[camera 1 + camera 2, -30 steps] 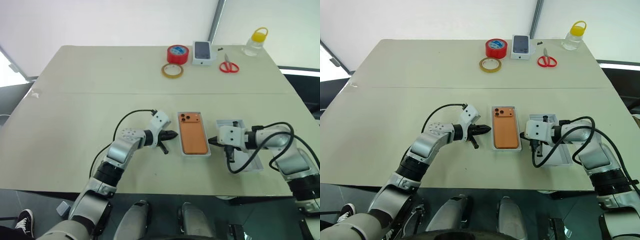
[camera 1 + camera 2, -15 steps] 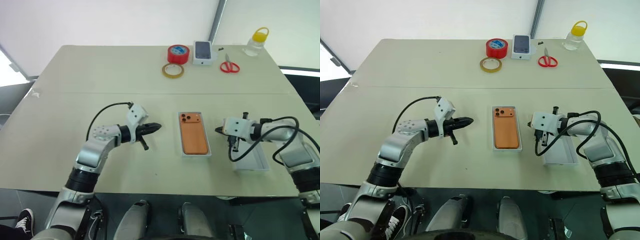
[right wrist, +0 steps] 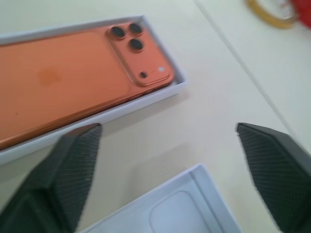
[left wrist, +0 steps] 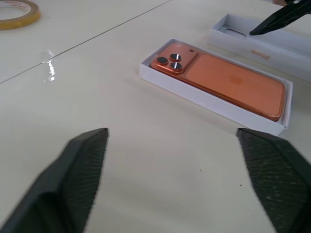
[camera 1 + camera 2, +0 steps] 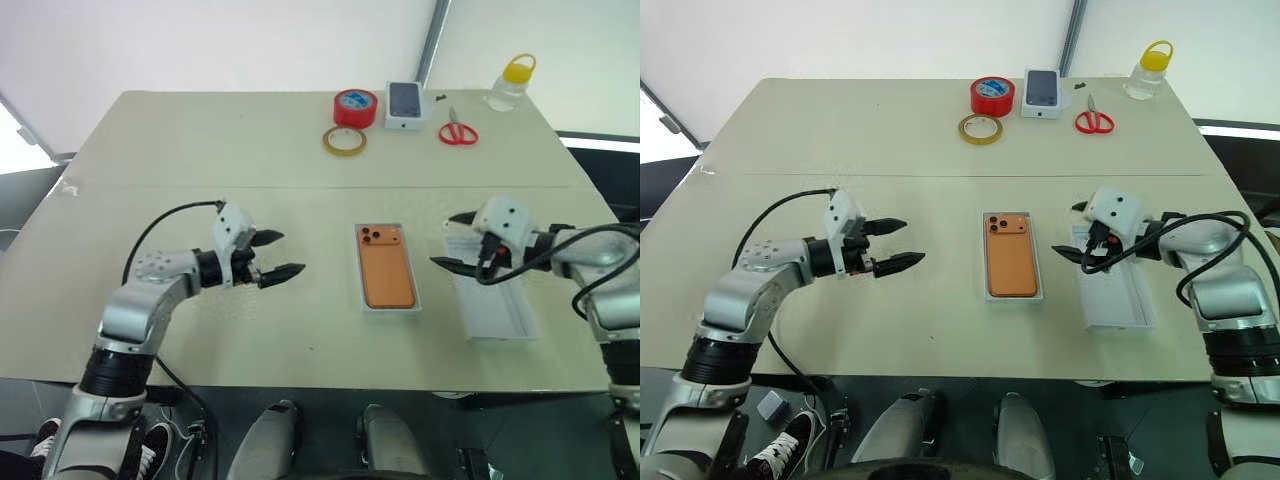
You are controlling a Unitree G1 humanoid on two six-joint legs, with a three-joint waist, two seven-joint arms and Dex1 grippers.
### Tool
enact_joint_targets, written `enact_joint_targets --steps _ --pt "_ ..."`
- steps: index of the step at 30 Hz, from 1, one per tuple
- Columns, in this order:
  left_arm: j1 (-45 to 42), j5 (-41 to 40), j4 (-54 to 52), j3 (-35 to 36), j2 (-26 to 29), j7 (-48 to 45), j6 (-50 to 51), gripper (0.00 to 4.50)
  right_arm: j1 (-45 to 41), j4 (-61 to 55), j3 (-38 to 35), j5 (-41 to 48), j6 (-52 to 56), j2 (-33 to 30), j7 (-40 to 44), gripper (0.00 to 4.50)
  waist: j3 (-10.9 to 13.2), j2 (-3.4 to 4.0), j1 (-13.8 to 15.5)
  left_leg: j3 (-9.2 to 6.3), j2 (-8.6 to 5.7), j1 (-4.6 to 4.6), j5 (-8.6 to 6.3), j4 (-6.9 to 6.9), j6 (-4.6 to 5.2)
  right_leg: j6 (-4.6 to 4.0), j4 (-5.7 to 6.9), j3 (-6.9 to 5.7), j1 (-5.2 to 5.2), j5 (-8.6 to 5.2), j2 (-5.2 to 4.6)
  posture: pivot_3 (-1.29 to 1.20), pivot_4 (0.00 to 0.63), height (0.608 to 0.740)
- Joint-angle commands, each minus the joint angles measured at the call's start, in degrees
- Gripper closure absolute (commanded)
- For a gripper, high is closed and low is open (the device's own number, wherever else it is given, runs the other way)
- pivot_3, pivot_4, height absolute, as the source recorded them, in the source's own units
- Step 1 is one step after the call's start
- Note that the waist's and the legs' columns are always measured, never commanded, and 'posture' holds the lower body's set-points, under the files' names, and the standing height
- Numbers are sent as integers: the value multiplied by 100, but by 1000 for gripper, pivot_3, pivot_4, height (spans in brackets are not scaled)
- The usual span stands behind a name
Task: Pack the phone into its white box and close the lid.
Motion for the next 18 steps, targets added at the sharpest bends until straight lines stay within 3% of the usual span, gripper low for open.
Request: enact_joint_targets --steps 1,6,12,18 --pt "198 -60 -293 178 106 -58 -331 31 393 -621 -381 172 209 28 -329 16 0 0 3 0 0 0 0 0 0 0 -1 0 0 0 0 0 150 740" --pt "301 -160 -463 310 118 -166 -882 31 487 -958 -417 -98 1045 48 -1155 16 1 3 -10 1 -1 -1 -3 4 4 -5 3 1 -1 3 -2 0 150 740" --pt "161 57 -107 350 145 -299 -1856 31 551 -1986 -602 -58 3181 435 -2267 16 1 4 8 1 1 -3 -2 -4 4 -6 2 2 -8 3 -1 0 150 740" --pt "193 53 4 280 175 -425 -2167 31 744 -3702 -704 513 5382 868 -2633 16 3 8 -1 0 1 -6 -4 -3 7 -5 2 3 -10 3 -1 0 150 740"
